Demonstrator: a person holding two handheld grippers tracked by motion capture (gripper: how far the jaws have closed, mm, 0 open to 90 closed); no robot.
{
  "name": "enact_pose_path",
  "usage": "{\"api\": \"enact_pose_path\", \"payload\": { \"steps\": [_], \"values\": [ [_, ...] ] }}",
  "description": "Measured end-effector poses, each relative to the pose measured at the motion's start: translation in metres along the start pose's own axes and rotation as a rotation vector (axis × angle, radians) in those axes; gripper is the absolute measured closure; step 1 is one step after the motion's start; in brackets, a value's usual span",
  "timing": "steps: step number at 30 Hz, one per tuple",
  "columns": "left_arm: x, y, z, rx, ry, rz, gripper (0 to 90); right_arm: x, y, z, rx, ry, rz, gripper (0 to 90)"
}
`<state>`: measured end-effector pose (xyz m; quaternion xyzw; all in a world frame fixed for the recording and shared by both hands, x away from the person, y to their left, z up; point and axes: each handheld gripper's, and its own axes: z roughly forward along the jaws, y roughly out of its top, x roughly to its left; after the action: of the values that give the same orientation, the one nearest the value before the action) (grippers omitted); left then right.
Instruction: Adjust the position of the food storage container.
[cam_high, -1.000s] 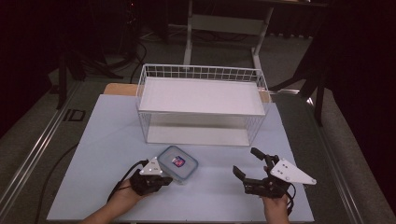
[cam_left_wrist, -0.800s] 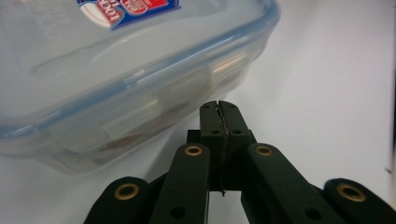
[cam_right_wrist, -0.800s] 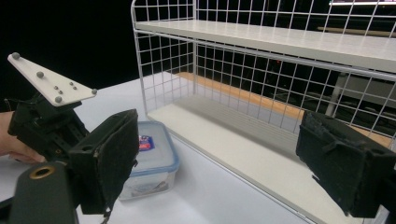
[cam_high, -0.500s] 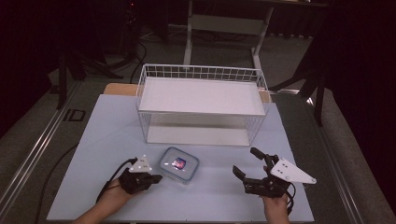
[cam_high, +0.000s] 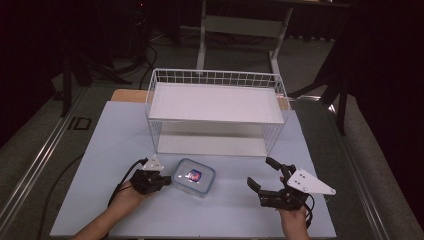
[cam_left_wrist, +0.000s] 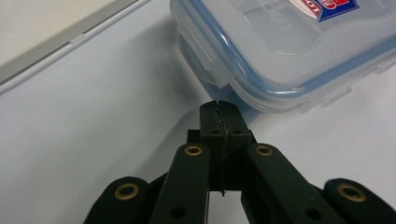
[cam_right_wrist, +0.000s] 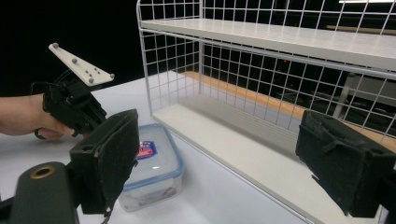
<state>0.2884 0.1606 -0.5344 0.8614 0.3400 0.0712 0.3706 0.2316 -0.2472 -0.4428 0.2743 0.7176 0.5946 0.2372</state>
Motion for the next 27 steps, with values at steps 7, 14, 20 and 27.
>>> {"api": "enact_pose_path", "payload": {
  "steps": [7,14,20,27],
  "values": [
    [-0.022,0.007,0.007,-0.024,-0.094,-0.003,90.0,0.001,0.0,0.001,0.005,0.01,0.0,13.5],
    [-0.032,0.009,0.009,0.011,-0.074,0.021,90.0,0.001,-0.001,0.002,0.011,0.017,-0.002,13.5],
    [-0.019,0.017,0.008,-0.003,-0.036,0.004,90.0,0.001,-0.001,0.003,0.016,0.017,-0.005,13.5],
    [-0.024,0.023,0.019,0.003,-0.066,0.008,90.0,0.001,-0.001,0.003,0.013,0.02,0.004,13.5]
  ]
}}
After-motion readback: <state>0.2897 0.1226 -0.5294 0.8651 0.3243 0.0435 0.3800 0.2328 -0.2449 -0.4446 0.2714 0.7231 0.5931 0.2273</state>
